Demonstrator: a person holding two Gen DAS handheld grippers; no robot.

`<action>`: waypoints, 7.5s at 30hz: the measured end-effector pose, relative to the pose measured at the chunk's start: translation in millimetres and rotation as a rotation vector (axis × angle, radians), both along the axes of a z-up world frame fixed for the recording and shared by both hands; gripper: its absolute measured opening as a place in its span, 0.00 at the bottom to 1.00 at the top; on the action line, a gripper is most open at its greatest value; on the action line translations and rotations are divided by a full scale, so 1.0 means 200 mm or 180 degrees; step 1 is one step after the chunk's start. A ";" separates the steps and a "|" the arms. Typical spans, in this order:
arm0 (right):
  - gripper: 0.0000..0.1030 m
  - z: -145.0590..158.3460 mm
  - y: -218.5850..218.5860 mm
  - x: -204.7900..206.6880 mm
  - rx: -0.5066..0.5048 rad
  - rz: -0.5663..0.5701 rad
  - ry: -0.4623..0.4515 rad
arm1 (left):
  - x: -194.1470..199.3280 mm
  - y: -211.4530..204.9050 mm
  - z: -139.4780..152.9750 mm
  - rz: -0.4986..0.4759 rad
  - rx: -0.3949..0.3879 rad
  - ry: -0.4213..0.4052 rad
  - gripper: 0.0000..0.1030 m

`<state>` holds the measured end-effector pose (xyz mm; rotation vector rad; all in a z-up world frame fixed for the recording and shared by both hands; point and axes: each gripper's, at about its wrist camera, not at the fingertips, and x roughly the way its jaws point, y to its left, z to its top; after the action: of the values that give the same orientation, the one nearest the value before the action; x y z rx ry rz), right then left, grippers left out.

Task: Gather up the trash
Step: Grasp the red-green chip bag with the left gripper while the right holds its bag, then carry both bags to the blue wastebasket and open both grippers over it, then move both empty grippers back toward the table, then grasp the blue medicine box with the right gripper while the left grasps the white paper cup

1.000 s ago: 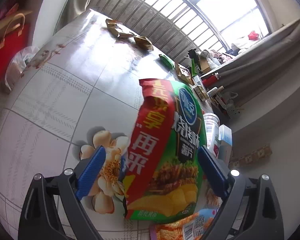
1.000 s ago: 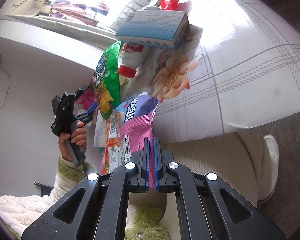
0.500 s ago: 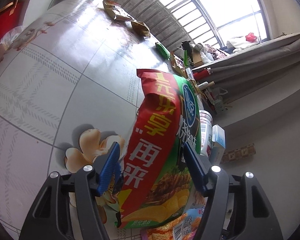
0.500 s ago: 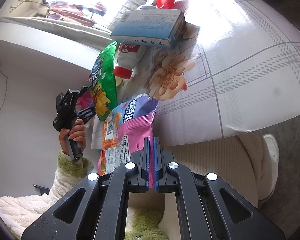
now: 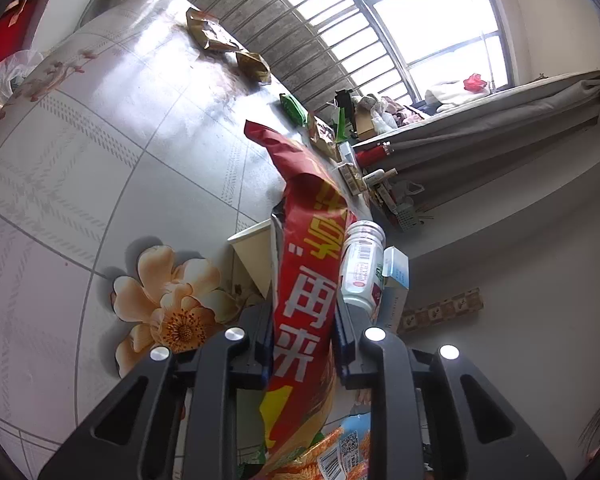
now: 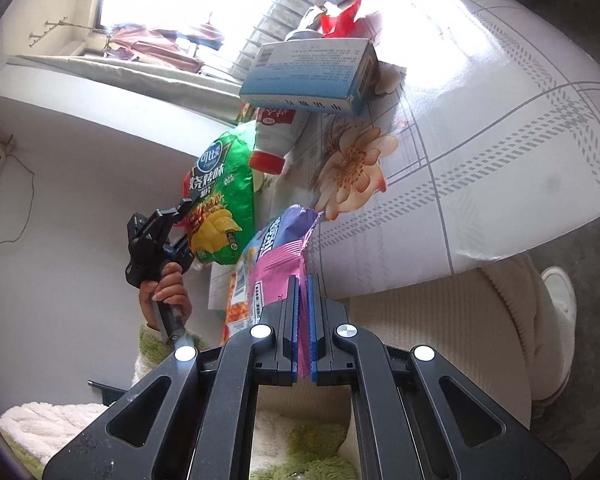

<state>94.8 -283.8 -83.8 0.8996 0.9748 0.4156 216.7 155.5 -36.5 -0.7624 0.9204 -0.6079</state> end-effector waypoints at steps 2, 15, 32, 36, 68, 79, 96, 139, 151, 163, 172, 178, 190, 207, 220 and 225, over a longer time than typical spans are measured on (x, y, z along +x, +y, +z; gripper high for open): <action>0.02 0.01 0.00 0.00 0.0048 -0.0029 -0.0045 | -0.02 0.01 0.03 0.0023 -0.0034 -0.0039 0.14; 0.02 0.01 -0.16 0.00 -0.0073 -0.0497 -0.0142 | -0.23 -0.03 0.24 -0.0022 -0.0015 -0.0442 0.05; 0.04 -0.13 -0.24 0.03 0.0352 -0.0673 -0.0070 | -0.76 -0.81 0.34 -0.1124 0.1769 -0.1529 0.05; 0.08 -0.15 -0.26 0.00 0.0509 -0.0651 -0.0056 | -0.77 -0.85 0.30 -0.1164 0.1826 -0.1567 0.05; 0.04 -0.08 -0.11 -0.12 0.0667 -0.0290 -0.0256 | -0.87 -0.82 0.54 -0.0972 0.2047 -0.1999 0.02; 0.04 0.10 -0.40 -0.43 0.0793 -0.0778 -0.0675 | -0.96 -1.03 0.81 -0.1165 0.1755 -0.2464 0.02; 0.04 0.02 -1.09 -1.13 0.0479 -0.2576 -0.0687 | -0.93 -2.21 0.79 -0.2290 0.1520 -0.2714 0.02; 0.64 -0.57 -1.31 -1.23 -0.0522 -0.4040 0.0589 | -0.84 -3.28 0.12 -0.2923 0.2002 -0.1766 0.80; 0.68 -0.18 -0.96 -1.04 -0.1030 -0.3052 0.0243 | -0.81 -2.38 0.52 -0.2445 0.1620 -0.1627 0.84; 0.76 0.05 -0.66 -0.72 -0.1229 -0.2114 -0.0105 | -0.78 -1.27 0.50 -0.1227 0.1661 -0.1677 0.89; 0.76 0.13 -0.36 -0.31 -0.1317 -0.1354 -0.0192 | -0.69 -0.72 0.38 -0.0396 0.1773 -0.1519 0.89; 0.76 0.19 -0.16 -0.12 -0.1512 -0.0987 -0.0307 | -0.51 -0.55 0.29 -0.0130 0.1691 -0.1217 0.89; 0.89 0.31 0.18 0.39 -0.2141 0.0052 -0.0984 | 0.10 -0.33 0.01 0.0438 0.0856 0.0388 0.89; 0.92 0.13 0.36 0.99 -0.2658 0.0986 -0.1011 | 0.27 -0.40 -0.06 0.0703 0.1179 0.0465 0.79; 0.77 0.16 0.33 0.88 -0.2329 0.0603 -0.0698 | 0.22 -0.36 -0.07 0.0689 0.1122 0.0369 0.67; 0.75 0.17 0.24 0.78 -0.1956 0.0229 -0.0578 | 0.15 -0.34 -0.06 0.0688 0.1119 0.0288 0.66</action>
<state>251.0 -234.9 -49.3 0.2668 0.8938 0.2290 247.6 88.1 -48.0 -0.5648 0.9800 -0.2138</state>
